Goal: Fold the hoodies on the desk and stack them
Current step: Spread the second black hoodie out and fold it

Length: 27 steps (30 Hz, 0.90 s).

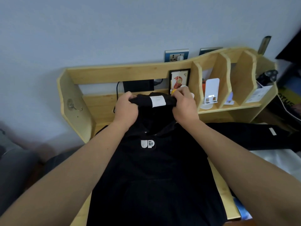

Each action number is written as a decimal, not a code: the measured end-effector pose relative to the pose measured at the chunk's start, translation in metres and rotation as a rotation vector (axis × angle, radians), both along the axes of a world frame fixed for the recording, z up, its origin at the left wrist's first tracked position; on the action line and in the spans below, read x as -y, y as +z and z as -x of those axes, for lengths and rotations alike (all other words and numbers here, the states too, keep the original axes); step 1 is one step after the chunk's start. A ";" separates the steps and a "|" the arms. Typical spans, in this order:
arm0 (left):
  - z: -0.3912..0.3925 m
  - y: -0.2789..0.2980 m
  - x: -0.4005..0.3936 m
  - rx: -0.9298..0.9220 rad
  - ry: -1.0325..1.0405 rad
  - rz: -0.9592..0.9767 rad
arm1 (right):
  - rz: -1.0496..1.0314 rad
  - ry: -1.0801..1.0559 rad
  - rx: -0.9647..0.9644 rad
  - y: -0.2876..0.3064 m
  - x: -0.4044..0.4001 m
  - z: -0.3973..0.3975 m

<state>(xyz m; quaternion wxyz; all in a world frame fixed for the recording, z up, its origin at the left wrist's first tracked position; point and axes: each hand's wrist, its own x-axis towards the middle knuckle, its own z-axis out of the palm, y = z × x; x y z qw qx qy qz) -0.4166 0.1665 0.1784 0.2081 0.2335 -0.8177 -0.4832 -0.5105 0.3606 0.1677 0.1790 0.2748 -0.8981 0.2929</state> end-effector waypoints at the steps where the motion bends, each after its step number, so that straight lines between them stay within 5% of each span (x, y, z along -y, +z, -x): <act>1: -0.001 0.000 -0.001 -0.005 0.002 -0.092 | 0.021 0.068 0.069 0.000 0.002 -0.003; 4: -0.005 0.000 0.000 -0.004 -0.013 -0.092 | 0.033 0.219 0.254 -0.003 0.008 -0.015; 7: -0.013 0.000 0.015 0.025 -0.149 0.096 | -0.065 0.340 0.223 -0.010 0.002 -0.020; 10: -0.023 -0.010 0.024 0.342 -0.344 0.660 | -0.427 0.224 0.080 -0.014 -0.004 -0.011; 12: -0.026 -0.021 0.017 0.400 -0.228 0.972 | -0.440 0.005 0.021 -0.011 0.001 -0.013; 15: -0.018 -0.022 0.002 0.245 0.128 0.623 | -0.267 -0.134 0.057 0.000 0.023 -0.028; 17: -0.010 -0.017 -0.001 0.169 0.293 0.349 | -0.245 -0.084 0.022 -0.003 0.038 -0.042; 21: -0.007 -0.016 -0.008 -0.017 0.419 0.111 | -0.339 0.113 -0.094 -0.012 0.048 -0.058; 24: -0.019 -0.020 0.001 -0.052 0.274 0.301 | -0.338 0.003 -0.092 0.000 0.034 -0.035; 27: -0.046 -0.028 0.007 -0.143 -0.108 0.882 | -0.118 -0.224 -0.037 0.012 0.017 -0.009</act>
